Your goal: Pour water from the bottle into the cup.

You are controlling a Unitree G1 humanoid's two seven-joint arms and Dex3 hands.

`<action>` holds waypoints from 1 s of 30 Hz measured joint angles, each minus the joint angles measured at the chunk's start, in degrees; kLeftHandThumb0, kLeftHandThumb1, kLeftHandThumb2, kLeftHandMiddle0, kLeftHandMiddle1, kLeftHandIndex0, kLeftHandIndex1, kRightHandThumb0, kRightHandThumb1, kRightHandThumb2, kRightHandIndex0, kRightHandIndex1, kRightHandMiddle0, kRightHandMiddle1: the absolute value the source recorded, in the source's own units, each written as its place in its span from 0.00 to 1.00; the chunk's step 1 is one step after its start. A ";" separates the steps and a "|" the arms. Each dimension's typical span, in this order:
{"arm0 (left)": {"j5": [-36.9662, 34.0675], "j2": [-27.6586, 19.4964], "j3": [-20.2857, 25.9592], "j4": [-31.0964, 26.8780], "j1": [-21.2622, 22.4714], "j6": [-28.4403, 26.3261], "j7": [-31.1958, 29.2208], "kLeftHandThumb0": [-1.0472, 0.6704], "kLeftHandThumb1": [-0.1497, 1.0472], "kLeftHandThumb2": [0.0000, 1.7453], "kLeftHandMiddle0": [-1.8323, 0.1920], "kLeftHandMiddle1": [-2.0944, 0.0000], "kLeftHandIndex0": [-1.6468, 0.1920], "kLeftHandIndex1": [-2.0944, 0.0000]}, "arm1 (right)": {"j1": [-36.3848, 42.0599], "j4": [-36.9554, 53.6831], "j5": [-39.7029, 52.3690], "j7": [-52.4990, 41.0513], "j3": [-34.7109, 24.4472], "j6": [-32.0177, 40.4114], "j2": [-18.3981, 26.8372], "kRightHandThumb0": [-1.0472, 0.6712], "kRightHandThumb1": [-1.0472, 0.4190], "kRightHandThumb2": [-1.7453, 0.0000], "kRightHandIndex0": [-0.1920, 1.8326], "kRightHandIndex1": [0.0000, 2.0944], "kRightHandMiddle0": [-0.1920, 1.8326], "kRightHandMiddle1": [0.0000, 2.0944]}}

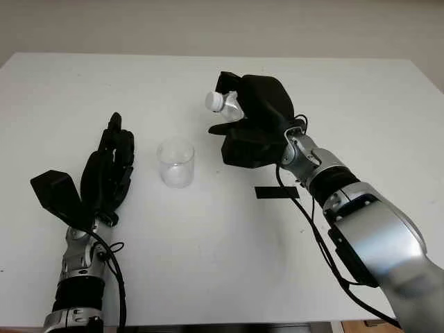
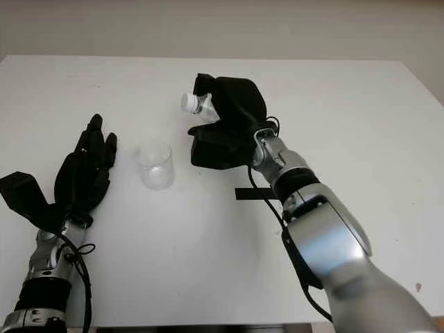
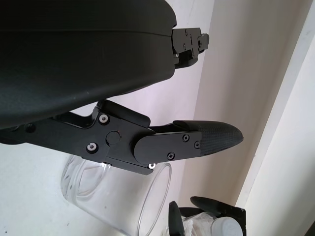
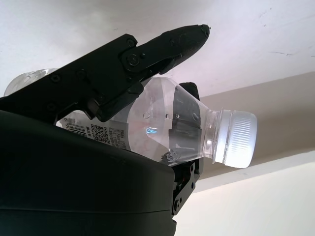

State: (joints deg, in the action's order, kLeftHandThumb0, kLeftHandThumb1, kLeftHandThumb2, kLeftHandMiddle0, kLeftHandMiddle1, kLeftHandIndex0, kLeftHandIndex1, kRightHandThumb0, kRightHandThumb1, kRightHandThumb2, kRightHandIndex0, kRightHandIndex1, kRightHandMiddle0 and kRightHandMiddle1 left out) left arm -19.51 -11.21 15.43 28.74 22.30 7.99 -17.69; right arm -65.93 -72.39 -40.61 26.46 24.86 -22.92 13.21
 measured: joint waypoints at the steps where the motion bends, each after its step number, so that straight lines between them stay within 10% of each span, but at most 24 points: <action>1: 0.01 0.00 -0.01 0.09 0.03 0.19 0.00 0.18 1.00 0.27 0.97 0.97 0.95 0.98 | -0.15 -0.17 0.02 -0.14 0.03 0.06 -0.08 0.36 0.00 0.86 0.75 1.00 0.59 1.00; 30: -0.04 1.18 0.01 0.02 0.12 1.03 0.40 0.17 1.00 0.26 0.98 0.97 0.97 0.98 | -2.46 -0.52 -10.29 6.94 12.44 1.55 -1.36 0.37 0.00 0.90 0.77 1.00 0.51 1.00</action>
State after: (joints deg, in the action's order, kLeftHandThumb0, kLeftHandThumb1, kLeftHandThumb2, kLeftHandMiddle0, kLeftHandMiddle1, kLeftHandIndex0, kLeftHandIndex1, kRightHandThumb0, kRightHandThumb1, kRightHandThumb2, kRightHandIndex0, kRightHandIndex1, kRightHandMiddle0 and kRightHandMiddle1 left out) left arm -19.55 -10.03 15.44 28.77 22.42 9.02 -17.29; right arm -68.39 -72.91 -50.90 33.40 37.30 -21.37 11.85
